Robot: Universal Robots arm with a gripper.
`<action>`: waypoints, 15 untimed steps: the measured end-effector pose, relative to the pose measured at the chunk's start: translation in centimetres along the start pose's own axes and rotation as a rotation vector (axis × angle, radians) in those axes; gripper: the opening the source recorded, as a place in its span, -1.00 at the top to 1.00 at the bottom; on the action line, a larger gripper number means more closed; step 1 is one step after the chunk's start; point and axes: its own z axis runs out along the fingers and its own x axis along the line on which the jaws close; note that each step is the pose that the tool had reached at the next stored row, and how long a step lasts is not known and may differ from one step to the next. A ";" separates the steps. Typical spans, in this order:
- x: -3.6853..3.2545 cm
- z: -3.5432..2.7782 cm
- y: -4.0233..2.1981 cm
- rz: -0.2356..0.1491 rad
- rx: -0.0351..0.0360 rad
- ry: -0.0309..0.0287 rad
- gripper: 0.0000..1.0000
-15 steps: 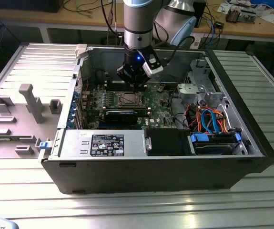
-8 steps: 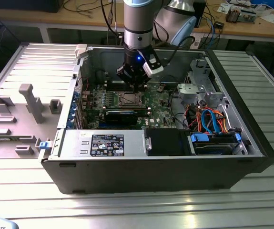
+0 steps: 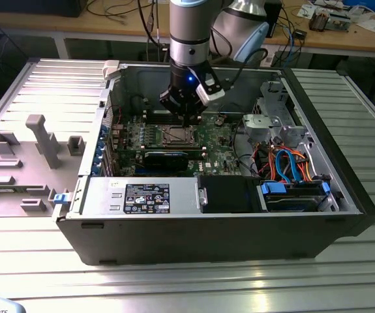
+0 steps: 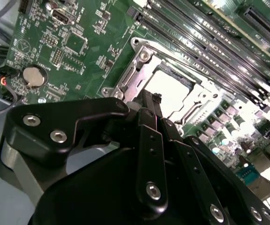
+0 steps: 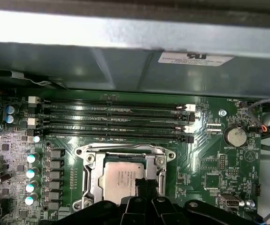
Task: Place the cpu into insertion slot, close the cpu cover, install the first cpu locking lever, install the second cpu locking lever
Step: 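Install the second cpu locking lever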
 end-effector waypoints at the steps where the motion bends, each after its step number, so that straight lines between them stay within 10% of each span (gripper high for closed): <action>1: -0.02 -0.49 0.00 0.000 -0.0001 0.0000 0.79; 15: 0.07 -0.73 -1.60 0.014 0.0006 0.0007 0.79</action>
